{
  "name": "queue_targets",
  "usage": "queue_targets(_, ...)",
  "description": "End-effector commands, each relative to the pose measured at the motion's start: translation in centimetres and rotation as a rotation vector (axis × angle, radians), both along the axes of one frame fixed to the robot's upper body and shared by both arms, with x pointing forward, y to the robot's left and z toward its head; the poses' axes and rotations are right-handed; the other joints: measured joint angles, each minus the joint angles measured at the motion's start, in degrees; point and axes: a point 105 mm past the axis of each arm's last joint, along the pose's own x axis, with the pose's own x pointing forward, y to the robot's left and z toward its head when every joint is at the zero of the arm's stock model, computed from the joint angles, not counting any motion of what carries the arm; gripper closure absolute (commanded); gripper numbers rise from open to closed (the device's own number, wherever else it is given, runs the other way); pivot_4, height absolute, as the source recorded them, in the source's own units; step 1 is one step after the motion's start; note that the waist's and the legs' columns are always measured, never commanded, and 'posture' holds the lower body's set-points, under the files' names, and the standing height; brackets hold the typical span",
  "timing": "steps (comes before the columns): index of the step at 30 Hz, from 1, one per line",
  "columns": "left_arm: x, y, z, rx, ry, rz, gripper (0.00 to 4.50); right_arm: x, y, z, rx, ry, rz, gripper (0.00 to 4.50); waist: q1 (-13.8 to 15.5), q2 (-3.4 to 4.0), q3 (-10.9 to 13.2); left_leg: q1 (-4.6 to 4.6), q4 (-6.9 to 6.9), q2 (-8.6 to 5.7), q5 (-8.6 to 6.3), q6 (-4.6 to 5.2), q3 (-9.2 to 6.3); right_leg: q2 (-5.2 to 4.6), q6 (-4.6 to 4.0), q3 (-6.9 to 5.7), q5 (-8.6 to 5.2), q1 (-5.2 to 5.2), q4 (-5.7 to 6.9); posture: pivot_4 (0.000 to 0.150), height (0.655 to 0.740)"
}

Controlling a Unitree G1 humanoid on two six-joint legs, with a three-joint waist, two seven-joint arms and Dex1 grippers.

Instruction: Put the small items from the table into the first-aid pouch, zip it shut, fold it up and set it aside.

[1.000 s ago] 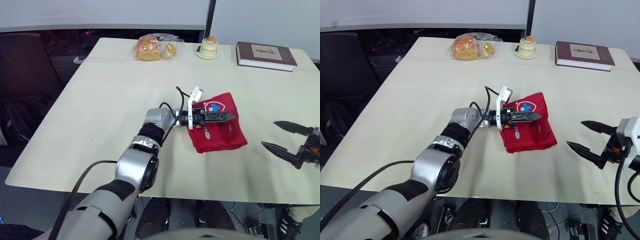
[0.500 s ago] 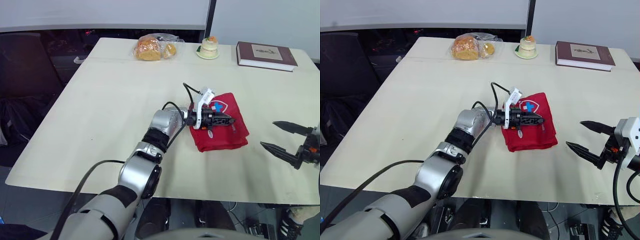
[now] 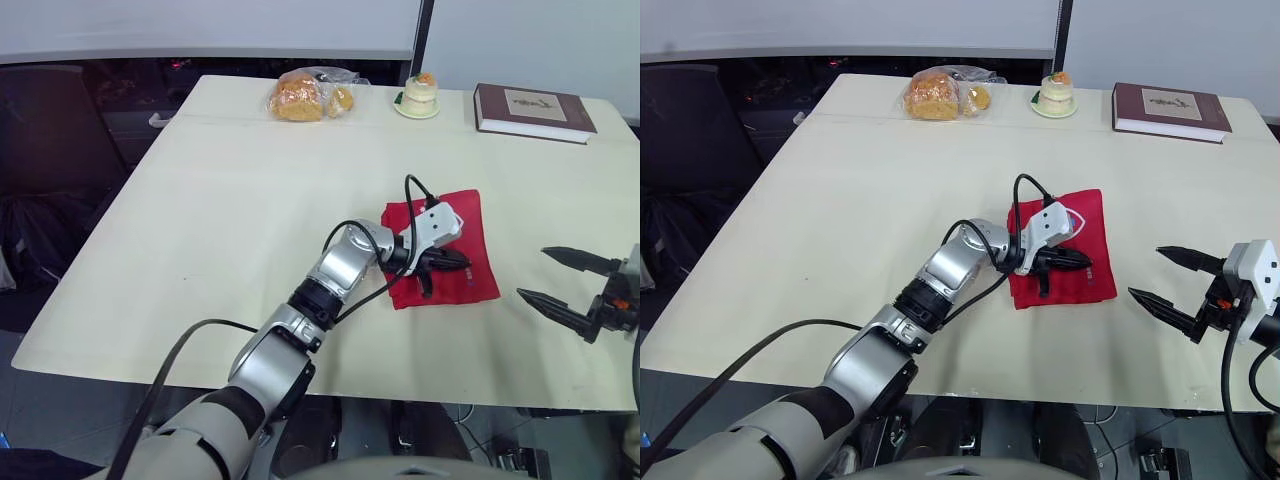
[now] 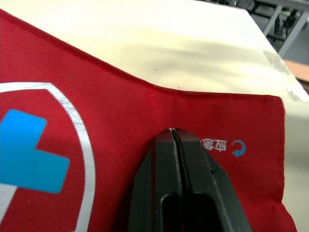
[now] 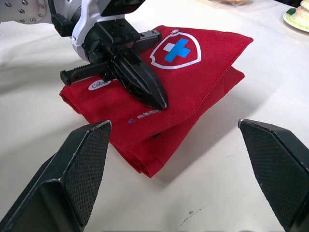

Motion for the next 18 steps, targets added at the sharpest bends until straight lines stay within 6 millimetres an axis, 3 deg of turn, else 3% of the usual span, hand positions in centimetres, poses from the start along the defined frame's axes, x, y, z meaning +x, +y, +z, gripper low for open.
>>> queue_targets(1,-1.7,-0.9,-2.9,0.099,-0.025,-0.090,4.43,-0.4,0.3,0.6,-0.017,-0.031,0.022,0.00,0.03,0.00,0.00,0.00,0.00,0.00,0.00,0.00,0.00,0.00,0.00,0.00,0.00,0.00,0.00,0.150,0.7289)
queue_targets(11,-4.1,-0.6,-5.9,0.253,-0.056,-0.269,4.43,-0.8,0.1,0.5,-0.014,-0.021,0.017,0.00,-0.13,0.04,-0.03,0.02,0.00,0.01,-0.01,0.01,0.00,0.02,0.00,0.01,-0.01,0.01,-0.01,0.150,0.7289)
queue_targets(13,-4.0,-0.3,-4.3,0.189,-0.047,-0.304,4.43,-0.8,0.2,0.6,-0.009,-0.022,0.018,0.00,-0.23,0.05,-0.03,0.02,0.00,0.02,-0.01,0.01,0.00,0.04,-0.08,0.01,-0.05,0.01,-0.01,0.150,0.7289)
queue_targets(18,-3.2,0.3,2.8,-0.080,-0.009,-0.388,4.43,-0.9,-0.1,0.6,-0.005,-0.032,0.004,0.00,-0.40,0.10,0.01,-0.04,-0.01,0.10,0.00,0.00,0.02,0.11,-0.10,0.01,-0.06,-0.12,0.02,0.150,0.7289)
